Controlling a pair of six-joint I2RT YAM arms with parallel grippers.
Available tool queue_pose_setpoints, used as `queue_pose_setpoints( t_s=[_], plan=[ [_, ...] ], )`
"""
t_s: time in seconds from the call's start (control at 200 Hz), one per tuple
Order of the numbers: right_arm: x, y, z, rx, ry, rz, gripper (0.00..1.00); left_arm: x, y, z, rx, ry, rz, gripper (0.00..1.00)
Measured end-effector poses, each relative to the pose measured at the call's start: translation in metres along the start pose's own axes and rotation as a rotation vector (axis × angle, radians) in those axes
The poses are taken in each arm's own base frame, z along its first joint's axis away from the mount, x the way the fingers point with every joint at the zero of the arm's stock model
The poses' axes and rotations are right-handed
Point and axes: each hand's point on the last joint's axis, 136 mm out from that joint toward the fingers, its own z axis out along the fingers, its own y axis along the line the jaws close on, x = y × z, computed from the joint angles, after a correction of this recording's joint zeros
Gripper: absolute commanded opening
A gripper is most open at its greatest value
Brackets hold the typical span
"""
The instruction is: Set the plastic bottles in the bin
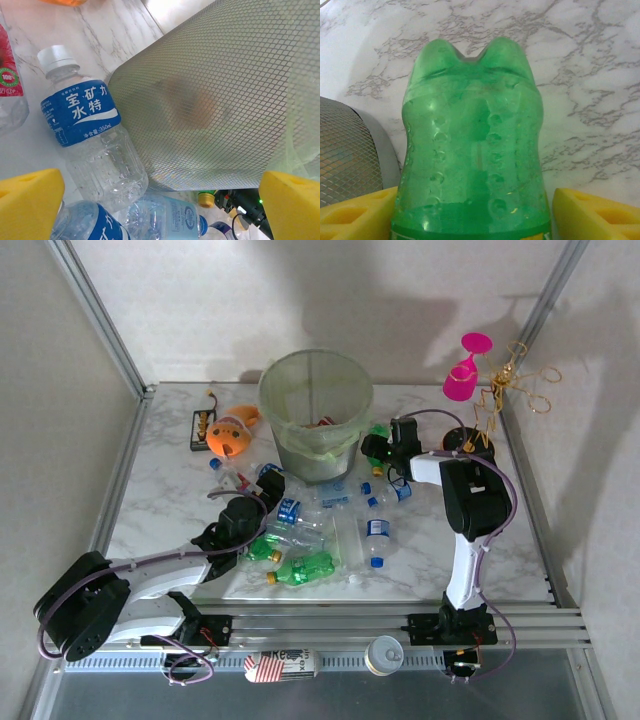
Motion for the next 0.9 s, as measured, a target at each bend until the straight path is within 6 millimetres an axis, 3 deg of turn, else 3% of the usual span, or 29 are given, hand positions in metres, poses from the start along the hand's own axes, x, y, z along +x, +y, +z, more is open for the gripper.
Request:
queue_pose_setpoints(
  t_s=[0.25,0.411,0.671,0.896],
  plan=[
    [0.001,-0.001,-0.002,0.001,0.0,0.003,0.61,0.001,0.003,0.0,-0.016,0.007,0.01,1.0],
    [-0.003,0.003,-0.019,-0.01,-0.017,-0.007,0.59,-0.001,0.0,-0.002,-0.018,0.007,0.013,1.0],
    [-0.039,0.034,-0.083,-0.091,-0.142,-0.047,0.57,-0.008,-0.007,-0.008,-0.004,-0.003,0.01,1.0],
    [-0.042,0.054,-0.144,-0.185,-0.194,-0.073,0.56,-0.023,-0.012,-0.014,0.012,-0.044,0.005,1.0]
  ],
)
